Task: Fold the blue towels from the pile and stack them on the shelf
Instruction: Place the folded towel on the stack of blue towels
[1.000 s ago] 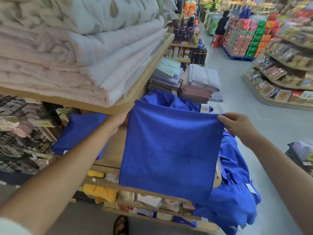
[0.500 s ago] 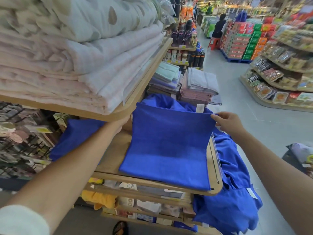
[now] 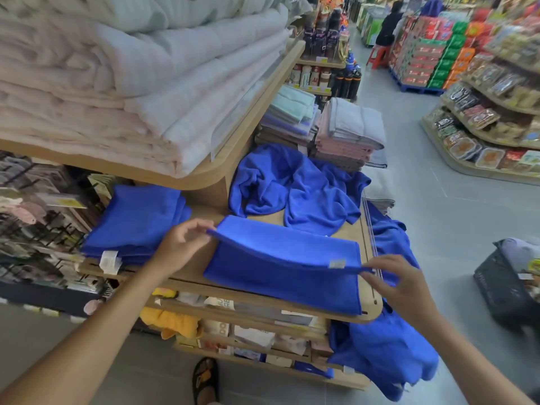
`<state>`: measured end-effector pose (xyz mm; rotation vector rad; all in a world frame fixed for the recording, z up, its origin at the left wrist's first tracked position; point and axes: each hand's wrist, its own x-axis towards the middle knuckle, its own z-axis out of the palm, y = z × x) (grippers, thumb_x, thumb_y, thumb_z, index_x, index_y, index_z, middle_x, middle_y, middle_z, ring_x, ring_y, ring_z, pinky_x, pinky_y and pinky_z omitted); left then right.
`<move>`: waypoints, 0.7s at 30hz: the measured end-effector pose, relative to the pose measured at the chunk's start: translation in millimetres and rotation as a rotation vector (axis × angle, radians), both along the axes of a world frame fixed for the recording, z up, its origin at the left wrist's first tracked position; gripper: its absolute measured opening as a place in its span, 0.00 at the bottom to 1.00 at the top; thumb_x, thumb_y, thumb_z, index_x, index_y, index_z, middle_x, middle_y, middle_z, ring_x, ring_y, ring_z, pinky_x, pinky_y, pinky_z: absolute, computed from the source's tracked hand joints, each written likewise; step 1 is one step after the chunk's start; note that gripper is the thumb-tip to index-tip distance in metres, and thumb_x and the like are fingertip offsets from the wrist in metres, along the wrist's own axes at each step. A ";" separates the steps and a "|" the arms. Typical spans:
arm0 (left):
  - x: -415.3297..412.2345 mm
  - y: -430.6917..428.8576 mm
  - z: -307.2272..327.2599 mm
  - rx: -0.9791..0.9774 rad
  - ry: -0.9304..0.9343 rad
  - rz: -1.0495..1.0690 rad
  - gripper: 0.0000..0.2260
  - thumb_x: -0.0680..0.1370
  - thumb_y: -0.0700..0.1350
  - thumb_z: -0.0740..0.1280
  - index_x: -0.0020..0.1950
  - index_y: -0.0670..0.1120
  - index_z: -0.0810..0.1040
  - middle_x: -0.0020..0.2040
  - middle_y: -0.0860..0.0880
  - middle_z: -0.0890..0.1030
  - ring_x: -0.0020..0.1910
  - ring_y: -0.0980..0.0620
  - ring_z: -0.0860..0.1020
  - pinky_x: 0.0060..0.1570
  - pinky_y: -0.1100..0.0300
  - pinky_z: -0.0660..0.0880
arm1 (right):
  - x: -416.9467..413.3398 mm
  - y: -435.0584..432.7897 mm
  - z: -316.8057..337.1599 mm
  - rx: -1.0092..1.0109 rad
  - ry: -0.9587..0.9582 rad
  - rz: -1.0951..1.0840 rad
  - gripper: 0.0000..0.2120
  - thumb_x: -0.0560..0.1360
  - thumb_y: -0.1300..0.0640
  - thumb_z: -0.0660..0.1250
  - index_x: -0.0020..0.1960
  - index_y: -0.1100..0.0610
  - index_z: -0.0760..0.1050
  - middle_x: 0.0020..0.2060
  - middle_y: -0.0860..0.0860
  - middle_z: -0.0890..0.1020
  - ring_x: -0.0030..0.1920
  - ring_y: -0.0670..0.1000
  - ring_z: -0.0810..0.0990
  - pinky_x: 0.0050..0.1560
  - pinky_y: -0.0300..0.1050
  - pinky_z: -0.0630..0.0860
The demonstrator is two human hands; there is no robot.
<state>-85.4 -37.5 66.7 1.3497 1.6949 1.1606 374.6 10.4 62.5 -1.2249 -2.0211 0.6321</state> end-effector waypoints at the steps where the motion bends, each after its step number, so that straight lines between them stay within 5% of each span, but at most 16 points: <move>1: -0.8 -8.8 -10.2 -0.032 0.034 -0.014 0.10 0.78 0.33 0.69 0.49 0.47 0.83 0.58 0.54 0.82 0.56 0.67 0.79 0.55 0.77 0.70 | 0.8 -6.8 -10.8 0.019 -0.069 0.018 0.12 0.71 0.52 0.77 0.49 0.36 0.82 0.48 0.37 0.84 0.53 0.44 0.80 0.55 0.36 0.74; 4: -2.7 -28.1 -40.6 -0.092 0.130 -0.051 0.12 0.77 0.32 0.69 0.47 0.49 0.83 0.60 0.51 0.79 0.60 0.59 0.79 0.64 0.62 0.73 | 0.6 -20.8 -36.7 0.033 -0.272 0.039 0.14 0.68 0.58 0.82 0.46 0.42 0.84 0.44 0.36 0.83 0.49 0.44 0.80 0.50 0.51 0.76; 6: -3.7 -34.0 -55.9 -0.096 0.234 -0.058 0.13 0.76 0.33 0.70 0.46 0.52 0.83 0.60 0.52 0.78 0.62 0.57 0.78 0.67 0.53 0.72 | -0.1 -25.7 -43.8 0.070 -0.411 0.036 0.13 0.67 0.56 0.83 0.46 0.44 0.84 0.45 0.36 0.82 0.49 0.48 0.80 0.50 0.51 0.73; 12: -10.8 -40.0 -69.8 -0.082 0.436 -0.136 0.12 0.75 0.40 0.72 0.45 0.59 0.81 0.63 0.65 0.73 0.65 0.59 0.72 0.66 0.53 0.70 | -2.4 -30.7 -38.7 0.115 -0.564 0.040 0.12 0.65 0.54 0.83 0.45 0.45 0.84 0.47 0.38 0.82 0.53 0.49 0.80 0.53 0.49 0.72; 16: -10.6 -36.3 -53.2 -0.068 0.566 -0.253 0.11 0.71 0.44 0.67 0.45 0.60 0.82 0.65 0.63 0.73 0.68 0.57 0.69 0.67 0.52 0.67 | -9.5 -29.0 -27.4 0.027 -0.530 0.023 0.05 0.71 0.49 0.78 0.44 0.42 0.83 0.50 0.38 0.80 0.56 0.47 0.78 0.55 0.47 0.70; 17: -6.1 -30.0 -46.8 -0.027 0.620 -0.264 0.13 0.69 0.44 0.65 0.46 0.61 0.82 0.65 0.61 0.74 0.69 0.55 0.69 0.67 0.51 0.67 | -21.2 -24.5 -23.7 -0.014 -0.482 0.017 0.02 0.74 0.46 0.74 0.46 0.41 0.83 0.51 0.37 0.80 0.57 0.45 0.76 0.57 0.47 0.71; 21: 50.1 20.1 -35.1 0.164 0.710 -0.329 0.16 0.74 0.41 0.65 0.59 0.52 0.84 0.68 0.50 0.77 0.72 0.48 0.71 0.69 0.49 0.70 | -117.1 7.6 -25.1 -0.150 -0.349 -0.020 0.19 0.82 0.45 0.63 0.70 0.50 0.75 0.67 0.45 0.76 0.70 0.48 0.71 0.68 0.47 0.70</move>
